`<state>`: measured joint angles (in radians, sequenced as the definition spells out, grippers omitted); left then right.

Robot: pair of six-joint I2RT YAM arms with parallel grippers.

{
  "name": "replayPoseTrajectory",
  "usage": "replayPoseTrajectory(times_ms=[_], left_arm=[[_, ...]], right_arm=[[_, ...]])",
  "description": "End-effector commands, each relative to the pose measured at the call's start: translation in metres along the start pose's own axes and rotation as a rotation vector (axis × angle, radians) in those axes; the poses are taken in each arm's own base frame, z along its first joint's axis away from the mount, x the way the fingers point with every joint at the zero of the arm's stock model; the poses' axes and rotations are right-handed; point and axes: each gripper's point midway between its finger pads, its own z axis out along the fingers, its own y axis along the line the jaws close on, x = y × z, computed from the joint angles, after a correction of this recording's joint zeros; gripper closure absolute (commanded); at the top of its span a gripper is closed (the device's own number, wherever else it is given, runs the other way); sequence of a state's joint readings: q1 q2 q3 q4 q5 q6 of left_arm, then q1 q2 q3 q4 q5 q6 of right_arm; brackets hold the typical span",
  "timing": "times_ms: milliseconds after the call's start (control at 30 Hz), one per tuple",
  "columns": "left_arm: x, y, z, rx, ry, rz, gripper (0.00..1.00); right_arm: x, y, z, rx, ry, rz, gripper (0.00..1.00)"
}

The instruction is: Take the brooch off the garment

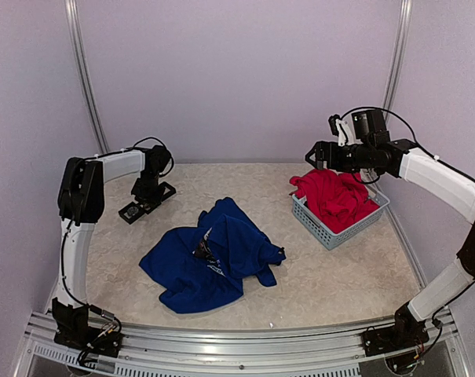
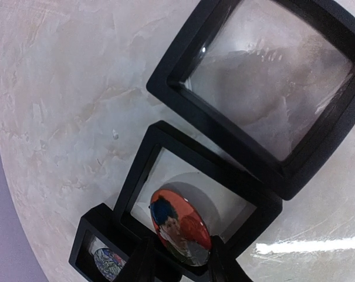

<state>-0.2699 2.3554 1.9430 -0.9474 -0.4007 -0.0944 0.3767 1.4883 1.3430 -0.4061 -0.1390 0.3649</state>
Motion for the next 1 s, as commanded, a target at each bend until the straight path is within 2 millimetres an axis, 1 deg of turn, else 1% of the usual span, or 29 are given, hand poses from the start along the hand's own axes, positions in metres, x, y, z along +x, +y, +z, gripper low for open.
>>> replayPoseTrajectory(times_ms=[0,267,433,633,667,767,800,833,867,967], left_arm=[[-0.02,0.003,-0.026,0.063,-0.073,-0.065,0.69],[-0.023,0.01,-0.043,0.066,-0.103,-0.093,0.52],[-0.032,0.016,-0.06,0.072,-0.153,-0.131,0.47],[-0.042,0.024,-0.08,0.111,-0.255,-0.199,0.29],[-0.044,0.026,-0.087,0.12,-0.278,-0.21,0.24],[-0.043,0.034,-0.096,0.138,-0.316,-0.236,0.06],[-0.041,0.037,-0.095,0.142,-0.32,-0.247,0.02],[-0.04,0.04,-0.097,0.148,-0.33,-0.258,0.01],[-0.035,0.044,-0.094,0.151,-0.324,-0.269,0.01],[-0.028,0.059,-0.097,0.162,-0.343,-0.317,0.01]], right_arm=[[-0.006,0.001,-0.011,-0.009,-0.021,0.005,0.09],[-0.006,0.001,-0.01,-0.011,-0.022,0.005,0.09],[-0.006,0.001,-0.007,-0.016,-0.023,0.003,0.09],[-0.004,-0.003,-0.001,-0.002,-0.02,-0.004,0.09],[-0.003,-0.007,0.001,0.003,-0.018,0.001,0.08],[-0.001,-0.02,0.004,0.011,-0.015,0.02,0.07],[0.0,-0.025,0.006,0.019,-0.012,0.023,0.07],[0.001,-0.031,0.007,0.029,-0.012,0.019,0.07],[0.002,-0.037,0.008,0.044,-0.008,0.015,0.07],[0.006,-0.06,0.008,0.103,0.001,0.007,0.07]])
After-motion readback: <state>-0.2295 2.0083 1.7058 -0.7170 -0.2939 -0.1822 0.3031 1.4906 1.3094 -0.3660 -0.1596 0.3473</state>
